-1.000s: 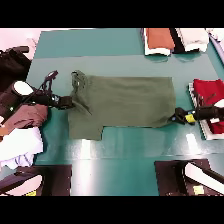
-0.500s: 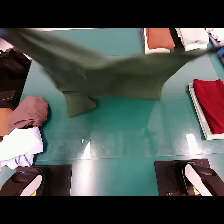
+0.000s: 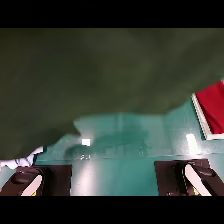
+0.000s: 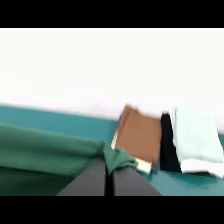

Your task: Fold the shirts.

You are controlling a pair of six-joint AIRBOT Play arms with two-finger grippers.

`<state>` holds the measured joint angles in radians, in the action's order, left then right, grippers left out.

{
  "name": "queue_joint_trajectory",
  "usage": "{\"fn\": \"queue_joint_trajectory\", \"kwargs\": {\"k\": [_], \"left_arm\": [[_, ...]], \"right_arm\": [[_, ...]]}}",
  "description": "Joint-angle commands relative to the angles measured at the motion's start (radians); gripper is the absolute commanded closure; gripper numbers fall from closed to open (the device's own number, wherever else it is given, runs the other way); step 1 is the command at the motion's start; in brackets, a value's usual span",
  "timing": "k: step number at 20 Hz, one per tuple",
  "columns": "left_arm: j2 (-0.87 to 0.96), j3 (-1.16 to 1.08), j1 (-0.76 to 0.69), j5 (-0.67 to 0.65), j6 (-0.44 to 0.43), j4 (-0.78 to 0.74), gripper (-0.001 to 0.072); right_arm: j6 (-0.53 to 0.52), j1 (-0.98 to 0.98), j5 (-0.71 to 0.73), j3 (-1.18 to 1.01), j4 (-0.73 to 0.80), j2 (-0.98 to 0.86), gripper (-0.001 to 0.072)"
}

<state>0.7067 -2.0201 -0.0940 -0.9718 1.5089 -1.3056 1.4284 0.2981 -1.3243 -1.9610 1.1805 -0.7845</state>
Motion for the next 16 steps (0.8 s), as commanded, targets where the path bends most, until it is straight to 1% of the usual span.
{"fn": "queue_joint_trajectory", "kwargs": {"k": [1,3,5,7,9,11,12,14,16], "left_arm": [[0.079,0.03,0.001,-0.18,0.031,-0.074,0.0685],[0.175,0.113,0.001,-0.28,0.031,-0.063,0.0685],[0.274,0.231,0.001,-0.298,0.031,-0.042,0.0684],[0.38,0.366,0.001,-0.266,0.032,-0.04,0.0684],[0.491,0.488,0.001,-0.212,0.035,-0.02,0.0684],[0.613,0.566,0.001,-0.145,0.035,-0.018,0.0684],[0.682,0.577,0.001,-0.118,0.035,-0.018,0.0684],[0.789,0.576,0.001,-0.056,0.027,-0.019,0.0685],[0.86,0.534,0.002,-0.013,0.028,-0.018,0.0685]], "right_arm": [[0.023,0.0,-0.167,-0.104,0.024,-0.119,0.0695],[0.023,0.0,-0.196,-0.036,0.023,-0.19,0.0694],[0.022,-0.005,-0.207,0.07,0.024,-0.262,0.0695],[0.017,-0.032,-0.195,0.189,0.027,-0.341,0.0695],[-0.008,-0.063,-0.163,0.317,0.027,-0.435,0.0695],[-0.01,-0.089,-0.109,0.402,0.027,-0.537,0.0695],[-0.009,-0.096,-0.06,0.431,0.027,-0.596,0.0695],[-0.005,-0.104,0.017,0.43,0.015,-0.711,0.0695],[-0.004,-0.104,0.018,0.354,-0.01,-0.81,0.0695]]}}
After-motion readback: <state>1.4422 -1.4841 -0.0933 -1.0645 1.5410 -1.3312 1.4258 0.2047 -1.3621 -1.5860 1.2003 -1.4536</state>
